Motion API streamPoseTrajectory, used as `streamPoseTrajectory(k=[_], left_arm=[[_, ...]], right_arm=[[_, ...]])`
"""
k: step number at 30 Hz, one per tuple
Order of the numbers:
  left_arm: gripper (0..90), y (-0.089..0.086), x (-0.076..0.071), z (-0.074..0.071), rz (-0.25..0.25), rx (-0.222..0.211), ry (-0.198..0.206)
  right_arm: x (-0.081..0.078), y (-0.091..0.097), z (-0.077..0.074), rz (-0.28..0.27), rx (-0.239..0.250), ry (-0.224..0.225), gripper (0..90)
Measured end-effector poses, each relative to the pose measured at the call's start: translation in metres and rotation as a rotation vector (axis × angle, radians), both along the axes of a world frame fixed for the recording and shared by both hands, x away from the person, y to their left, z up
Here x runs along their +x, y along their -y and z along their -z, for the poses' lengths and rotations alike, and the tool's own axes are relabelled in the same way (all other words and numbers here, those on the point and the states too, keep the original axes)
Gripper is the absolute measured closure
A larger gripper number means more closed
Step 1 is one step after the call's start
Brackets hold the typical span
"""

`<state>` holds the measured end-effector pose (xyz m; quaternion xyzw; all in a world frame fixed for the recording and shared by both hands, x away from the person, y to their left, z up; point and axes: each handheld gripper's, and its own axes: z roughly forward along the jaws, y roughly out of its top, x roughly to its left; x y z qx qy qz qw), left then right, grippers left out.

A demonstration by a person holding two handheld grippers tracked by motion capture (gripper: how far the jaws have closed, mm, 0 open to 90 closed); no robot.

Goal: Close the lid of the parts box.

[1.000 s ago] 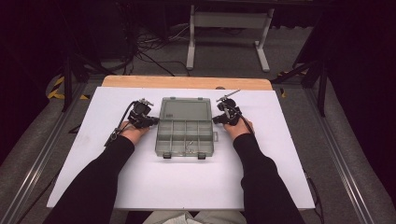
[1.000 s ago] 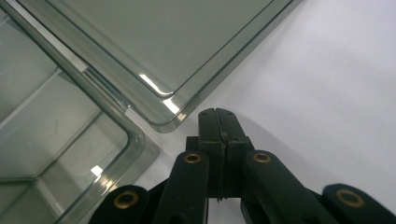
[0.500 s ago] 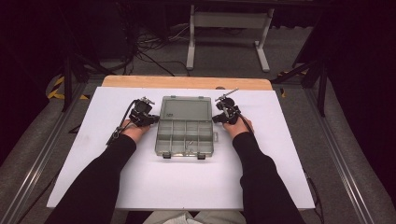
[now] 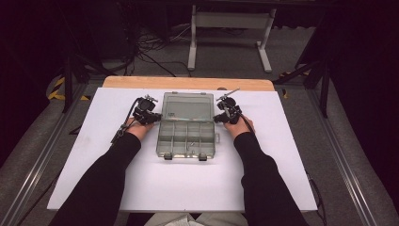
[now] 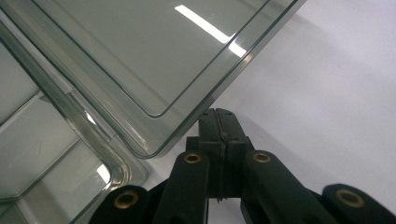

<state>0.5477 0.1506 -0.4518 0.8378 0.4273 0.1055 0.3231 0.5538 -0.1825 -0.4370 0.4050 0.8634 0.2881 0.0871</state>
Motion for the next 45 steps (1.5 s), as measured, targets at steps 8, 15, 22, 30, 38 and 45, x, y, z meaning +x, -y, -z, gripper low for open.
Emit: streamPoseTrajectory(k=[8,15,22,30,38,45], left_arm=[[89.7,0.005,0.004,-0.003,-0.01,0.026,-0.016],[89.7,0.008,0.004,-0.004,-0.028,0.035,0.013],[89.7,0.007,0.003,-0.008,-0.023,0.019,0.043],[89.7,0.005,0.001,-0.02,-0.025,0.0,0.079],[89.7,0.003,0.0,-0.028,-0.029,-0.016,0.106],[89.7,0.004,-0.001,-0.031,-0.027,-0.019,0.114]], right_arm=[[0.001,-0.006,-0.002,0.002,-0.036,0.009,90.0],[0.002,-0.003,-0.005,-0.001,-0.018,0.025,90.0],[0.0,-0.001,-0.01,-0.006,-0.013,0.048,90.0],[-0.002,-0.001,-0.017,-0.004,-0.007,0.087,90.0],[-0.003,-0.001,-0.026,-0.006,-0.002,0.123,90.0],[-0.006,0.0,-0.029,0.001,-0.008,0.13,90.0]])
